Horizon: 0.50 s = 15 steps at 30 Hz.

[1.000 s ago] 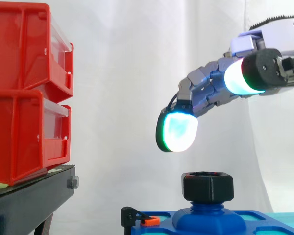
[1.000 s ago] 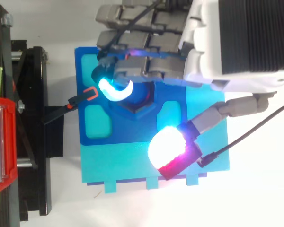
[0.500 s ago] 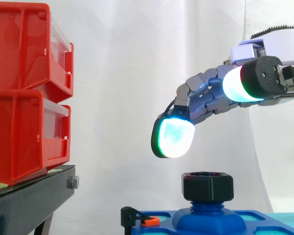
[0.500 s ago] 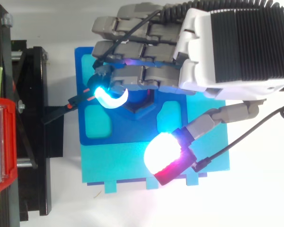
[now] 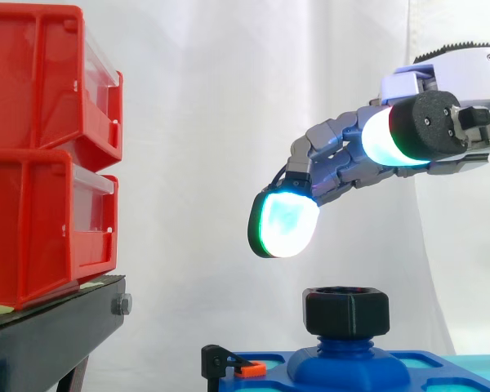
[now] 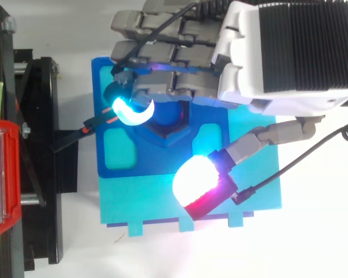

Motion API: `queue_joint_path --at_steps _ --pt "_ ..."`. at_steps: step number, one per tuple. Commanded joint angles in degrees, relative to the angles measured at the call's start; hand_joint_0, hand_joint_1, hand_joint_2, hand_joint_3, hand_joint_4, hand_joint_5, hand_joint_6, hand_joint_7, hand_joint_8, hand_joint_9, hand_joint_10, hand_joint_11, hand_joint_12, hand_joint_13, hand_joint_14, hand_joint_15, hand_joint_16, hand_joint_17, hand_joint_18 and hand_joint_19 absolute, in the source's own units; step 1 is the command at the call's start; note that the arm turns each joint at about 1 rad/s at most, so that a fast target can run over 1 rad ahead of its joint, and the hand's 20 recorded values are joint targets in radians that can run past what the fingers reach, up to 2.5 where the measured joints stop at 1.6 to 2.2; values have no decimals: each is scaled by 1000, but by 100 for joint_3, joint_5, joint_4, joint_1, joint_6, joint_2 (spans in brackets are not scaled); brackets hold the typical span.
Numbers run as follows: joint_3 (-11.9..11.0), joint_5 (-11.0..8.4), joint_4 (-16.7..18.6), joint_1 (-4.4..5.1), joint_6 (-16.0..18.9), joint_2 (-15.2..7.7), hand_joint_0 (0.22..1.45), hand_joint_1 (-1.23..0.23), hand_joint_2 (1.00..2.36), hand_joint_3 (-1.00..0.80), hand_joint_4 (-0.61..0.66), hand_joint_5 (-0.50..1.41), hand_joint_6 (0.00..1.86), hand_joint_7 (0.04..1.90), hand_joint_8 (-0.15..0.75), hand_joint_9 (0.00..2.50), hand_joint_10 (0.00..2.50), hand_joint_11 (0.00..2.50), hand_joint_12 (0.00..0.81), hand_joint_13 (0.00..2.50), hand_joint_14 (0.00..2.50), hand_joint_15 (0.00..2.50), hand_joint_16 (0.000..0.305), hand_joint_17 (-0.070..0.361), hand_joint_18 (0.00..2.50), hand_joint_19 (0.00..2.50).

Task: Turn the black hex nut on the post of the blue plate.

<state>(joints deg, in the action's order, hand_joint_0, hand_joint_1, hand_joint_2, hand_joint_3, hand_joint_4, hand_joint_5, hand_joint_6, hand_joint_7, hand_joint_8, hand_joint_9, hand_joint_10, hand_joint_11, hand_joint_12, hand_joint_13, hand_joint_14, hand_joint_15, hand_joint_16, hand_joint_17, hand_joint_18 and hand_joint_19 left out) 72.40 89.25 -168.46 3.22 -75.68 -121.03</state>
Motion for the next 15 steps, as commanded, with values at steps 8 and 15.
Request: queue_joint_path --at_steps 8,15 --pt "2 31 94 -41 0 -308 437 -189 1000 -500 261 -168 503 858 206 348 2 68 342 241 0 53 49 111 184 209" --pt "-7 101 -29 -50 9 -308 449 -502 1000 -500 214 -228 503 912 202 310 3 116 334 228 0 53 48 107 174 205"
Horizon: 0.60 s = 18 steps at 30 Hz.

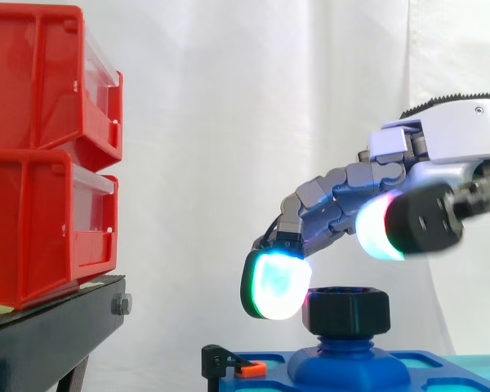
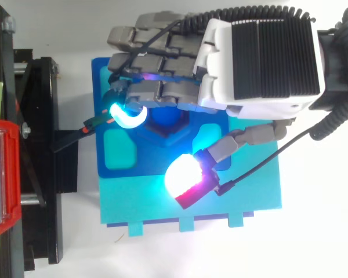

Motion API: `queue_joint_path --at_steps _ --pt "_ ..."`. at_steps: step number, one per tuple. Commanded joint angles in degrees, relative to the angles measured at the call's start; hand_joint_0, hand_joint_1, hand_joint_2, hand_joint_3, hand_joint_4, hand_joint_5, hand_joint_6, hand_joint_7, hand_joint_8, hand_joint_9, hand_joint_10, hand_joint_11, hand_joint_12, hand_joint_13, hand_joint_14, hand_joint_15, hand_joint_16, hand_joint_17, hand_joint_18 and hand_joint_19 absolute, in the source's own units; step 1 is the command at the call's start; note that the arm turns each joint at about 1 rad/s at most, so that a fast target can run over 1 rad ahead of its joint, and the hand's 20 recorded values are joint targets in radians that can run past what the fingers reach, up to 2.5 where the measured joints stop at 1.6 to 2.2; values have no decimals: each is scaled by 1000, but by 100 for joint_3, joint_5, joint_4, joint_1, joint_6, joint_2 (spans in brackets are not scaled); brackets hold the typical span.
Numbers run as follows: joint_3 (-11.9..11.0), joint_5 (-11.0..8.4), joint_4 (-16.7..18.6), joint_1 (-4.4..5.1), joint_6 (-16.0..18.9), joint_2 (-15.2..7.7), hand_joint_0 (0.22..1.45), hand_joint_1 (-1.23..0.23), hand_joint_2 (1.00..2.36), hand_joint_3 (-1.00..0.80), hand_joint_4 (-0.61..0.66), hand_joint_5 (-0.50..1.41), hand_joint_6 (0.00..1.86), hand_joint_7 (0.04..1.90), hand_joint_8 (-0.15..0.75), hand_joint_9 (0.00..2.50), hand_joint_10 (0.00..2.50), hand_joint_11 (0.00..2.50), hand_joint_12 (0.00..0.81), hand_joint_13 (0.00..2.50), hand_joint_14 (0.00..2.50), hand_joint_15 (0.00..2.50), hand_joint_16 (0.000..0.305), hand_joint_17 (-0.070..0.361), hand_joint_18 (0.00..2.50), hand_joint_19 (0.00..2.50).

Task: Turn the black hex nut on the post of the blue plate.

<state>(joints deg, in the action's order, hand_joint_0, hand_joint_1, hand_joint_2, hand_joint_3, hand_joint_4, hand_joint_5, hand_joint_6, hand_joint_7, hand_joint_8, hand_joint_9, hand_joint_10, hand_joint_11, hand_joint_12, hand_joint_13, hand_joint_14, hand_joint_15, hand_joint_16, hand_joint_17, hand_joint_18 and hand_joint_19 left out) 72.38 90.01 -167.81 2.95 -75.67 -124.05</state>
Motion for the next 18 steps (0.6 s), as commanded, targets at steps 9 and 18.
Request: queue_joint_path --at_steps 9,18 --pt "-4 34 205 -31 -9 -5 517 -710 1000 -500 166 -257 503 901 174 268 4 120 314 209 1 52 44 99 171 205" --pt "-4 34 258 -40 -9 -5 545 -725 1000 -500 206 -232 503 957 169 289 4 143 302 218 2 51 42 94 192 201"
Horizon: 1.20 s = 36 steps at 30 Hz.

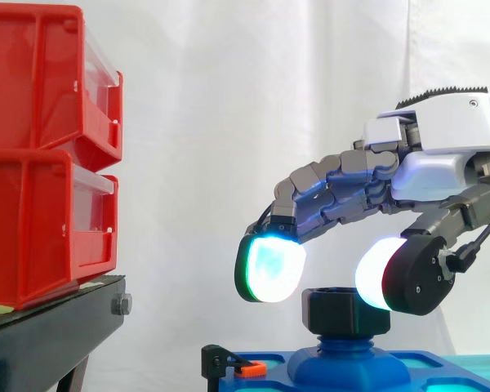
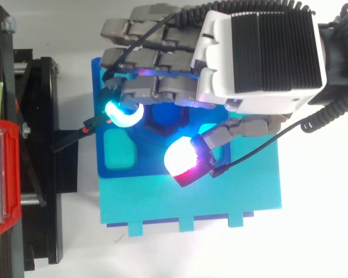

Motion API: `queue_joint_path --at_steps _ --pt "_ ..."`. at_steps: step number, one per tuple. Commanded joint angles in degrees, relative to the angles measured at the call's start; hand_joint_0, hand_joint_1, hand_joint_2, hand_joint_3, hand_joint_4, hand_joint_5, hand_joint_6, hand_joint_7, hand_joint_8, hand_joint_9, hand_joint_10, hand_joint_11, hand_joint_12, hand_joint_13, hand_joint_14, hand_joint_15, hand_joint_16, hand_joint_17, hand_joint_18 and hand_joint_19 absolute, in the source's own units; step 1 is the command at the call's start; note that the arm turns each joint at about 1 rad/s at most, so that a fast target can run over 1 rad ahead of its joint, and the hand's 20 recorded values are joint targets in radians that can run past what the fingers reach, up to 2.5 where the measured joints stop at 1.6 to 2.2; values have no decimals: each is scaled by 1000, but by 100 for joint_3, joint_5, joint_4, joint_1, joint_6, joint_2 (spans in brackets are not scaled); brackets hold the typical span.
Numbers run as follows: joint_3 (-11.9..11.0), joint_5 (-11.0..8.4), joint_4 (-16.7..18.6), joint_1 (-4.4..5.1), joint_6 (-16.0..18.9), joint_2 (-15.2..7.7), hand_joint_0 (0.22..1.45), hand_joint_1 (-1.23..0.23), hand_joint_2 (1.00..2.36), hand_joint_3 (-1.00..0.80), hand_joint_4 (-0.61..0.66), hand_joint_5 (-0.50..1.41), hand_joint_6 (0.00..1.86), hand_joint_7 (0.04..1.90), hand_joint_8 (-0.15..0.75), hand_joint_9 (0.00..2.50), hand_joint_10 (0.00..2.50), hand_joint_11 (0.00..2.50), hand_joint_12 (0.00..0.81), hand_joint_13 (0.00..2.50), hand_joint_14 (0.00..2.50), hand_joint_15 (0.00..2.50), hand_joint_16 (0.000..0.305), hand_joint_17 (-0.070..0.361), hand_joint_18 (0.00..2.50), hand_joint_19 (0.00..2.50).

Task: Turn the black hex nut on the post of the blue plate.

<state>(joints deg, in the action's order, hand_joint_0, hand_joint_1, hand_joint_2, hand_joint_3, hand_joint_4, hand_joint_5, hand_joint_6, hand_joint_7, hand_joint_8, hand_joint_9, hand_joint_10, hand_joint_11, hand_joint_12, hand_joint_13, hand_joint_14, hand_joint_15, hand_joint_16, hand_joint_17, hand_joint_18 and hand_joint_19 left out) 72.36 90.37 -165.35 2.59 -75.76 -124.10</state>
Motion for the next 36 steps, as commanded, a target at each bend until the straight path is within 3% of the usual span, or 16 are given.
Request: queue_joint_path --at_steps 1,21,29,36 --pt "-2 -2 12 -4 0 0 549 -725 1000 -500 205 -231 503 957 168 289 4 148 300 220 1 49 42 94 190 201" --pt "7 60 -59 -57 0 -9 538 -760 1000 -500 220 -219 503 965 169 294 7 166 302 215 0 50 42 95 188 199" --pt "7 69 -68 -92 0 -9 496 -648 1000 -500 247 -206 503 975 183 306 4 166 314 220 0 59 44 100 197 208" --pt "7 148 -68 -145 0 -9 492 -634 1000 -500 262 -195 503 994 188 313 5 164 317 222 0 59 45 100 196 207"
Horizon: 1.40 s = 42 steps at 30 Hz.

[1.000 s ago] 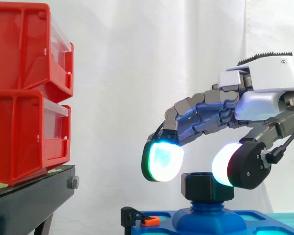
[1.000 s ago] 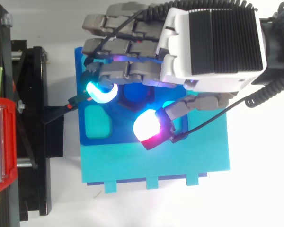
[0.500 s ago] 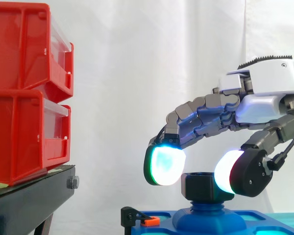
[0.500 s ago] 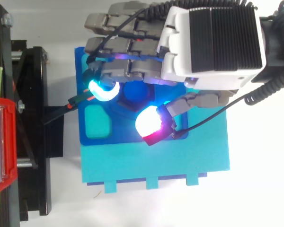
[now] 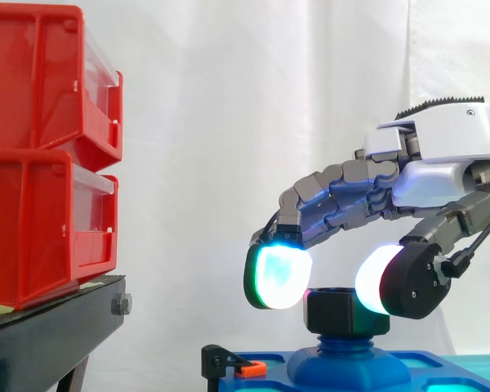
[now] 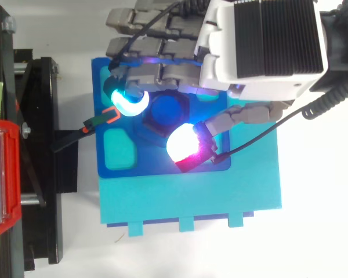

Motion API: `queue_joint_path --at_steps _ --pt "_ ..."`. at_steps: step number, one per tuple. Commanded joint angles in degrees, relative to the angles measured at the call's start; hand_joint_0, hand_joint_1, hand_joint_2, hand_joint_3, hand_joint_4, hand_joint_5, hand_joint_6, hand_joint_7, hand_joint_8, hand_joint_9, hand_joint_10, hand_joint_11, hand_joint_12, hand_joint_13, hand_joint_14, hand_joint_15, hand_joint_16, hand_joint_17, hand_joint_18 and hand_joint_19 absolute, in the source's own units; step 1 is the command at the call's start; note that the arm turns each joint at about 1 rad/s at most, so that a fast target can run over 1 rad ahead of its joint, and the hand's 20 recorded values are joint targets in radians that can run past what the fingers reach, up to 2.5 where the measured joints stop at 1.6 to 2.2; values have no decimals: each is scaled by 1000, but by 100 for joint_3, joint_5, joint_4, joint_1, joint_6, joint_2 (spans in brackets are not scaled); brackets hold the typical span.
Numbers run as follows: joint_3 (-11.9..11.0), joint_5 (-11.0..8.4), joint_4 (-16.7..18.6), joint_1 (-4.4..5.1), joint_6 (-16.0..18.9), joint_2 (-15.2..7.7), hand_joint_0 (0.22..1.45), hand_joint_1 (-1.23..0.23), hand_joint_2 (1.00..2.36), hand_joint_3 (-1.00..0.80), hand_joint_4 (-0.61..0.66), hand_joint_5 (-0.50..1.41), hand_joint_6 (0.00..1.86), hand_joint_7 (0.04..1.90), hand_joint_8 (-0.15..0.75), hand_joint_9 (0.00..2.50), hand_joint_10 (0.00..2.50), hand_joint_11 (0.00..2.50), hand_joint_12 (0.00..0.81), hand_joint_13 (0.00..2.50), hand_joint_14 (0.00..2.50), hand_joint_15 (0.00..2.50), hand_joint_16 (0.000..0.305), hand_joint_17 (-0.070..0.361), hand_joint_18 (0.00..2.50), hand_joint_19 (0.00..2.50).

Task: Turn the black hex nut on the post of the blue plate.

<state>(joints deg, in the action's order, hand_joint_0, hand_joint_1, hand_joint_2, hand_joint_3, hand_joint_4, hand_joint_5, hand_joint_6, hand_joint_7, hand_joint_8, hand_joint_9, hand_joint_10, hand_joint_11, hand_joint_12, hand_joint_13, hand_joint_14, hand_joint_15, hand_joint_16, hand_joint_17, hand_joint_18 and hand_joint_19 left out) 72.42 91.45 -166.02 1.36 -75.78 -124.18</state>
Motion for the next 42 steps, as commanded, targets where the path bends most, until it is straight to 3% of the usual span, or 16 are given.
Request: queue_joint_path --at_steps 1,7,18,33,42 --pt "0 66 0 -40 -7 -1 496 -638 1000 -500 260 -192 503 996 186 311 5 171 315 220 2 59 44 100 194 208" --pt "0 154 0 -84 -16 8 502 -635 1000 -500 259 -189 503 1002 184 314 5 182 312 223 2 56 44 99 191 209" --pt "0 162 -79 -136 -25 8 373 -487 1000 -500 315 -180 503 987 238 345 4 196 373 250 2 61 56 126 244 192" --pt "-9 162 -484 -207 -297 16 358 -409 1000 -500 323 -177 503 980 246 353 4 190 382 251 2 63 58 130 241 201" --pt "-9 162 -475 -251 -297 43 355 -363 1000 -500 325 -173 503 979 249 360 4 189 385 247 2 62 58 131 238 202"
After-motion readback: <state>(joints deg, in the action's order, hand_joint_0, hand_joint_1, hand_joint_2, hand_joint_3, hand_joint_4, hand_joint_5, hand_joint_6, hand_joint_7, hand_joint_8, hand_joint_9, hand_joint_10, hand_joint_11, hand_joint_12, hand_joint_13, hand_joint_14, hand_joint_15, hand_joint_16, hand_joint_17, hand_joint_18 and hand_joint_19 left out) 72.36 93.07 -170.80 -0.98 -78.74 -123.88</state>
